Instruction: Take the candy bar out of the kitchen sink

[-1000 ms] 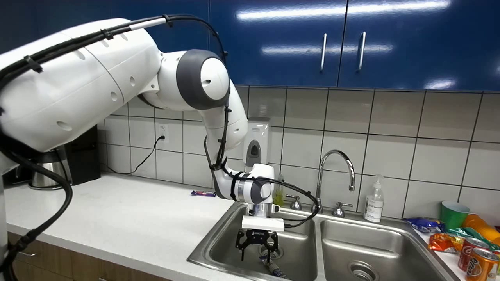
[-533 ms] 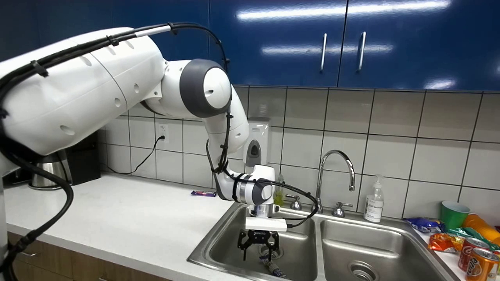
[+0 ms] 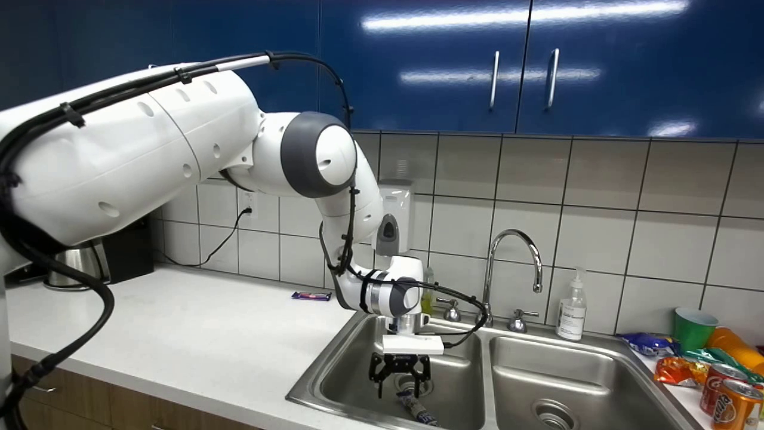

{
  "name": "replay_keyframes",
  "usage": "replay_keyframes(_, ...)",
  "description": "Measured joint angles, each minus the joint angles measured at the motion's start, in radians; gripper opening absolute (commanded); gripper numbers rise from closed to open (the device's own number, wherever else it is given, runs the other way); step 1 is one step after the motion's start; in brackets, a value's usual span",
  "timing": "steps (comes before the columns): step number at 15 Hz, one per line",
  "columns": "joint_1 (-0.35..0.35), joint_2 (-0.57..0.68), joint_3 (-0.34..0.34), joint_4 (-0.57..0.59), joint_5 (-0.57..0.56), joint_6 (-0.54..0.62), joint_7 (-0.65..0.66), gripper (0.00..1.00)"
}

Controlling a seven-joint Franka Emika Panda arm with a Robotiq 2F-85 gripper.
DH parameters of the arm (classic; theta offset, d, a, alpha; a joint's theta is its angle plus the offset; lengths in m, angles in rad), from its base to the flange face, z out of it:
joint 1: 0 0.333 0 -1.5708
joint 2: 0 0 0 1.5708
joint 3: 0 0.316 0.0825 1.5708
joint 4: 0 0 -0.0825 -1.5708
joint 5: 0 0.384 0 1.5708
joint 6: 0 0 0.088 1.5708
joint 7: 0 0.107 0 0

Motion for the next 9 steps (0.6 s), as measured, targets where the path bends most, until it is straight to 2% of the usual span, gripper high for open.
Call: replay_keyframes(9, -0.017, 0.084, -0.016, 0.129, -0.006, -0.028, -0.065, 1.0)
